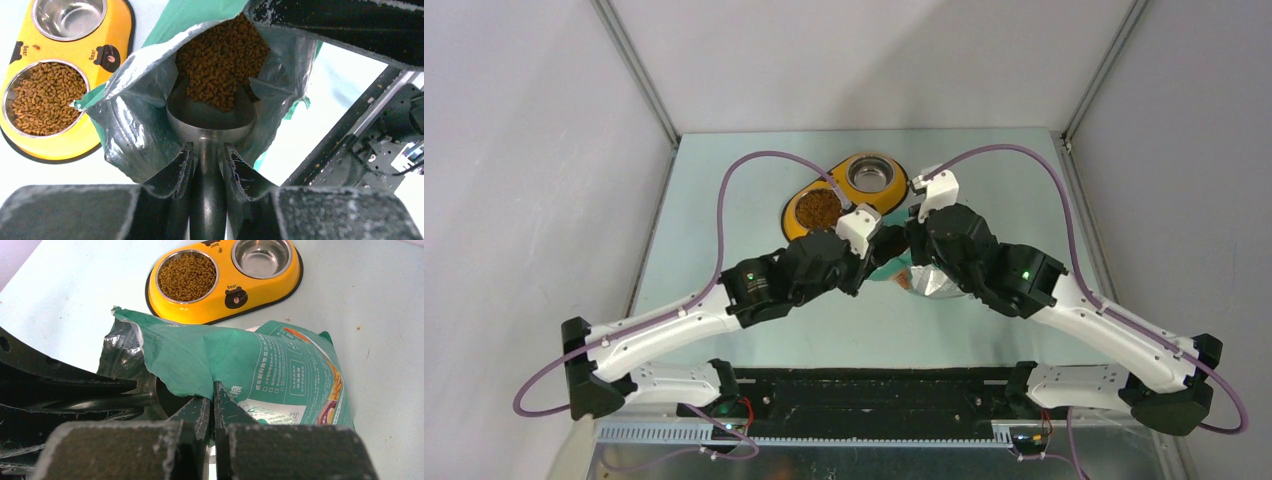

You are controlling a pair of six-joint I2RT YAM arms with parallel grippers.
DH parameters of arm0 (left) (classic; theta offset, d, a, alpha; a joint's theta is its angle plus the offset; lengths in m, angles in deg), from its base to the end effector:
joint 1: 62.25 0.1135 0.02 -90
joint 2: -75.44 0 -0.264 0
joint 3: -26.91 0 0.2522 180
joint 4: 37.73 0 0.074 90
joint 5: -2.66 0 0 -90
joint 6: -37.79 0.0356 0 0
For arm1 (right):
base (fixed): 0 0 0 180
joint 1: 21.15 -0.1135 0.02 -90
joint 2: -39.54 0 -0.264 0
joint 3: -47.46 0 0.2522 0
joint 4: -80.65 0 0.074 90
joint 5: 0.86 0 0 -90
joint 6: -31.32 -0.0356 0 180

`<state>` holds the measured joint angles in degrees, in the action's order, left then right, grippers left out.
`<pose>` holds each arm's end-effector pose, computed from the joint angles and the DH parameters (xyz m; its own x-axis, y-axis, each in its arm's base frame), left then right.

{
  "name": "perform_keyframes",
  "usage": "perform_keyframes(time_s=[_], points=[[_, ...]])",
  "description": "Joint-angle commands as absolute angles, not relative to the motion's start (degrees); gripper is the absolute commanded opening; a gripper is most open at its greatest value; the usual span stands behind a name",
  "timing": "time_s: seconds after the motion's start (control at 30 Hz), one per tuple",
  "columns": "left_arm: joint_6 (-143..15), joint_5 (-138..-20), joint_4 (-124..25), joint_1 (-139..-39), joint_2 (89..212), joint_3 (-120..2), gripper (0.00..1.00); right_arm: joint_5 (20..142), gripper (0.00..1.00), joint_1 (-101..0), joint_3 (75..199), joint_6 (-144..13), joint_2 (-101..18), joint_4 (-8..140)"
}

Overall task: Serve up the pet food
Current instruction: Collect the pet food from the pet food bag.

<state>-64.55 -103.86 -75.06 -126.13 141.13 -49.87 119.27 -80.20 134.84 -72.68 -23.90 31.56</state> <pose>0.1217 -0.2252 0.3548 -0.3501 0.2487 -0.9031 0.6896 0.7209 -0.0689 0.1322 0.1858 0.4074 -0.3350 -0.1518 -0.9299 -0.4401 0.8979 0.0120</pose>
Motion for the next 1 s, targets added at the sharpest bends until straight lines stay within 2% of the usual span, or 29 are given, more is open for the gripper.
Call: perform_keyframes(time_s=[0.0,0.1,0.3,0.53,0.8,0.97], points=[[-61.8,-102.9,-83.5,-126.8,141.3,-53.0,0.0,120.4,0.0,-80.0,136.9,-70.8,-23.7,33.3],[-61.0,-101.0,-84.7,-126.8,145.1,-54.9,0.0,119.7,0.0,-80.1,136.9,-70.4,-24.0,33.4],[-59.6,-104.8,-87.3,-126.7,157.1,-61.7,0.0,119.2,0.0,-80.4,137.6,-70.2,-24.8,33.3],[-59.2,-101.3,-81.6,-125.7,167.7,-67.4,0.0,125.3,0.0,-79.8,137.4,-72.3,-25.1,33.1],[-63.3,-100.9,-48.9,-125.6,161.3,-53.2,0.0,129.2,0.0,-77.7,132.7,-75.4,-18.1,35.7],[-64.3,-99.1,-43.2,-125.9,150.8,-45.3,0.0,129.2,0.0,-75.0,132.2,-76.1,-16.7,34.0]])
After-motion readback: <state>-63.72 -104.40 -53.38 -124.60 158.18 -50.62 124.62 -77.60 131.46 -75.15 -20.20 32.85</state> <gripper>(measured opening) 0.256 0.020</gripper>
